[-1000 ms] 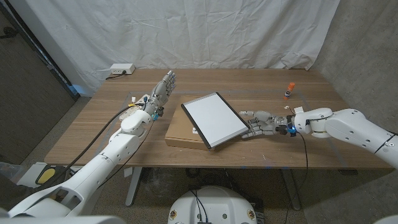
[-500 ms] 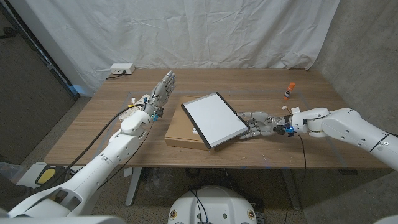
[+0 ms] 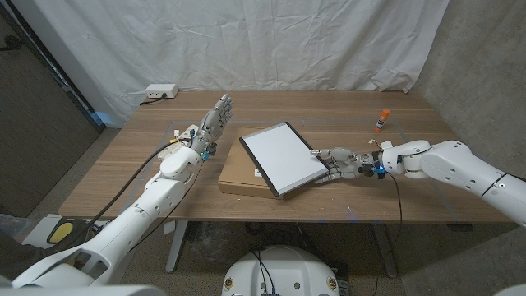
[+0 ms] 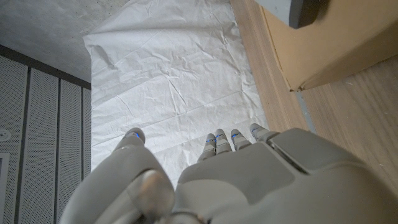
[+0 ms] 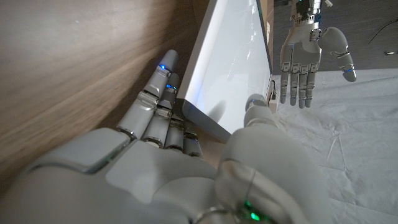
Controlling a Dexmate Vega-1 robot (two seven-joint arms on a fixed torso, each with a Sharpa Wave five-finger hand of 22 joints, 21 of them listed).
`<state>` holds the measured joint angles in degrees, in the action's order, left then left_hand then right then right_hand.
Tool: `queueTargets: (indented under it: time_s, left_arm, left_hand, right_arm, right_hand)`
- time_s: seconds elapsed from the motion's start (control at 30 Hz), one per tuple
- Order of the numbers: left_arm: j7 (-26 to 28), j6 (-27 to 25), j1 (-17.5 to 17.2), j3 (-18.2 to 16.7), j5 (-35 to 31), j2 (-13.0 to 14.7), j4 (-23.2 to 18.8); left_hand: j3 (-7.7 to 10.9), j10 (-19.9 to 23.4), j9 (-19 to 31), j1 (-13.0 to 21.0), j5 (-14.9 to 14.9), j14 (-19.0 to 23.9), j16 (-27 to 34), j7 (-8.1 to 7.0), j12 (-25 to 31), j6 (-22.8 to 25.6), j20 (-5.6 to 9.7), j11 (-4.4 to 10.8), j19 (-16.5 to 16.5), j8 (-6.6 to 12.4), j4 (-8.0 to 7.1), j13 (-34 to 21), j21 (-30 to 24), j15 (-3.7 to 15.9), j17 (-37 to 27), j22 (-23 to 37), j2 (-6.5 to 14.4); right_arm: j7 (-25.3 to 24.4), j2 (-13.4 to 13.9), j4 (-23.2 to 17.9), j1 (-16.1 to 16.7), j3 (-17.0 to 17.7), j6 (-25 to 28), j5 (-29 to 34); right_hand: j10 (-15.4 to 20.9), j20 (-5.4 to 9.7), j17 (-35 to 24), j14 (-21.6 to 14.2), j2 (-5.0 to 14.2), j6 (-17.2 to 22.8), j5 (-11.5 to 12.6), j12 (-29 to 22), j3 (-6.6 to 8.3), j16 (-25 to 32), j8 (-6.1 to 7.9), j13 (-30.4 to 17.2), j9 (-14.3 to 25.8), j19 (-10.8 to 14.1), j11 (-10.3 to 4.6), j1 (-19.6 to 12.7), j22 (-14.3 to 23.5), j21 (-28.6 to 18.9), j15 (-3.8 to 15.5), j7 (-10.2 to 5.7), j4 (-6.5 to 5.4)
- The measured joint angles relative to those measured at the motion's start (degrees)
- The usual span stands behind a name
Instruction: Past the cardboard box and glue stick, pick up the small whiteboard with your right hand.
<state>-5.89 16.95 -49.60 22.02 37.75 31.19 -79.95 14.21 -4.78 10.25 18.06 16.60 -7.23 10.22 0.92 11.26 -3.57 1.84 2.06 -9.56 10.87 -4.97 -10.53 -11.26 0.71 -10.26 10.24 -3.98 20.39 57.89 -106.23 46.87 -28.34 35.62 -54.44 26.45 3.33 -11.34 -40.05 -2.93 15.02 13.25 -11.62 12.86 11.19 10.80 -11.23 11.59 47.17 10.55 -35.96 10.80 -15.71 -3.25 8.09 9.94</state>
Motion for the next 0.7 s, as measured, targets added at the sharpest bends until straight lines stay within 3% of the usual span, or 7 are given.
queueTargets:
  time_s: [0.23,0.7]
  left_arm:
    - [0.32,0.0,-0.23,-0.09,-0.01,0.09,-0.46]
    - [0.68,0.0,-0.33,-0.09,-0.13,0.12,-0.85]
  left_hand:
    - [0.0,0.0,0.0,0.0,0.0,0.0,0.0,0.0,0.0,0.0,0.0,0.0,0.0,0.0,0.0,0.0,0.0,0.0,0.0,0.0,0.0]
    - [0.01,0.01,0.0,0.23,0.0,0.0,0.0,0.0,0.0,0.0,0.0,0.0,0.0,0.0,0.0,0.0,0.0,0.0,0.0,0.0,0.23]
  right_arm:
    - [0.92,-0.21,0.26,-0.84,-0.69,0.18,0.9]
    - [1.83,-0.41,0.45,-1.77,-1.54,0.27,2.43]
  right_hand:
    - [-0.9,0.43,-0.15,1.38,0.32,-1.02,0.0,-0.02,0.6,-0.44,0.0,0.01,-0.15,-0.91,-0.89,-2.75,0.0,0.52,0.58,-0.21,0.15]
    - [-1.83,1.08,-0.8,2.85,0.93,-2.14,0.0,0.21,1.07,-0.44,0.01,0.01,-0.14,-2.32,-1.82,-4.72,-0.01,1.09,1.4,-0.1,-0.32]
